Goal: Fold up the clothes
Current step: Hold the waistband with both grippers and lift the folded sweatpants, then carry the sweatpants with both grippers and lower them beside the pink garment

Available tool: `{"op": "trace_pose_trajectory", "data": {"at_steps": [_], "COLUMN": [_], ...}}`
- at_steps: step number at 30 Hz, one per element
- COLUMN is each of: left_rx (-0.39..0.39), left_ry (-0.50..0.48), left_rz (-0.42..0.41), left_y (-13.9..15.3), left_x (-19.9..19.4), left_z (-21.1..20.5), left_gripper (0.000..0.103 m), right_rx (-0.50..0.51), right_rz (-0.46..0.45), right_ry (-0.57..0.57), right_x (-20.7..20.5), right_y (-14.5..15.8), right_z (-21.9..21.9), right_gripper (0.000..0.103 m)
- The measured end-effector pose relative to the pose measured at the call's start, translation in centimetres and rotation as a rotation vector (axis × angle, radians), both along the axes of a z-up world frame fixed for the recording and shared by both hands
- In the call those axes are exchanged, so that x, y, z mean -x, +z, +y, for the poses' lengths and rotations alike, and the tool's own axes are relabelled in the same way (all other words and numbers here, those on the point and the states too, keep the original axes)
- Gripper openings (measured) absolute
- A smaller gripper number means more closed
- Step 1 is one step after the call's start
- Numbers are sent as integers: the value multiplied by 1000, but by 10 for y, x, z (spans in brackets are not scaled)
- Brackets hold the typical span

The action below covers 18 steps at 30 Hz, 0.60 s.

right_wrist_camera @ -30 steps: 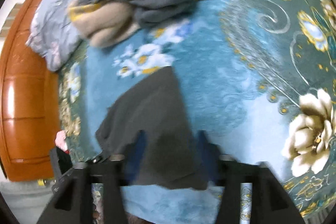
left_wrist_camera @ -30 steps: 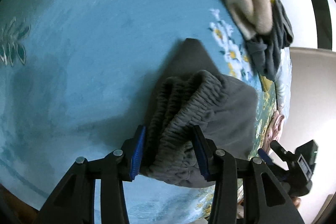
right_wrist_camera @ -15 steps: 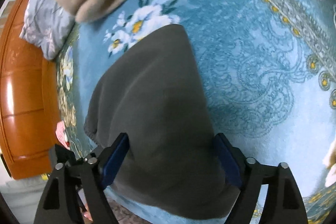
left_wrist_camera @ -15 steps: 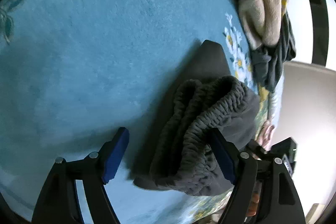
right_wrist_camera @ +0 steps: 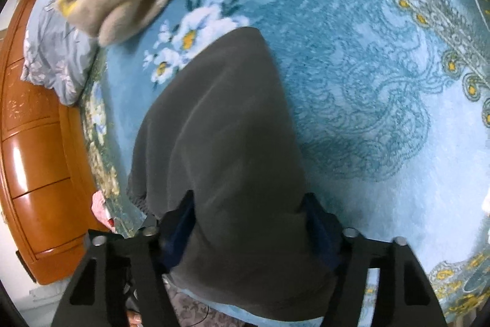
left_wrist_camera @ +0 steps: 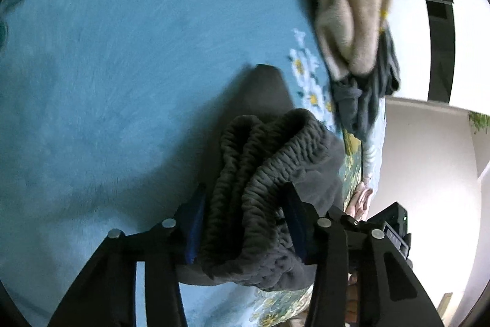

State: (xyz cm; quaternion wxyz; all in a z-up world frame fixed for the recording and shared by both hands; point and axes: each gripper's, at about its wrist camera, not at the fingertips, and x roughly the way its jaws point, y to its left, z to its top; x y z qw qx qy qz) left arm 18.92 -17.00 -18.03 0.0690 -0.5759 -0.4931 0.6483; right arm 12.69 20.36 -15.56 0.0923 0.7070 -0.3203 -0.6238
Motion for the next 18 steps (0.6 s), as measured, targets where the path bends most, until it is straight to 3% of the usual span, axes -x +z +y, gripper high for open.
{"op": "trace_pose_trajectory", "data": {"at_steps": [4, 10, 18], "left_rx": [31, 45, 43], "left_ry": [-58, -125, -306], "left_rz": [84, 228, 431], "left_y": [43, 115, 220], "left_x": [5, 9, 64], "left_z": [6, 8, 80], "left_gripper": [47, 46, 47], "right_rx": [41, 83, 91], "right_rz": [45, 188, 390], "right_ry": [-18, -67, -225], "right_x": [-6, -21, -35], "right_y": [28, 102, 207], "right_z": [6, 21, 89], "right_gripper": [62, 62, 62]}}
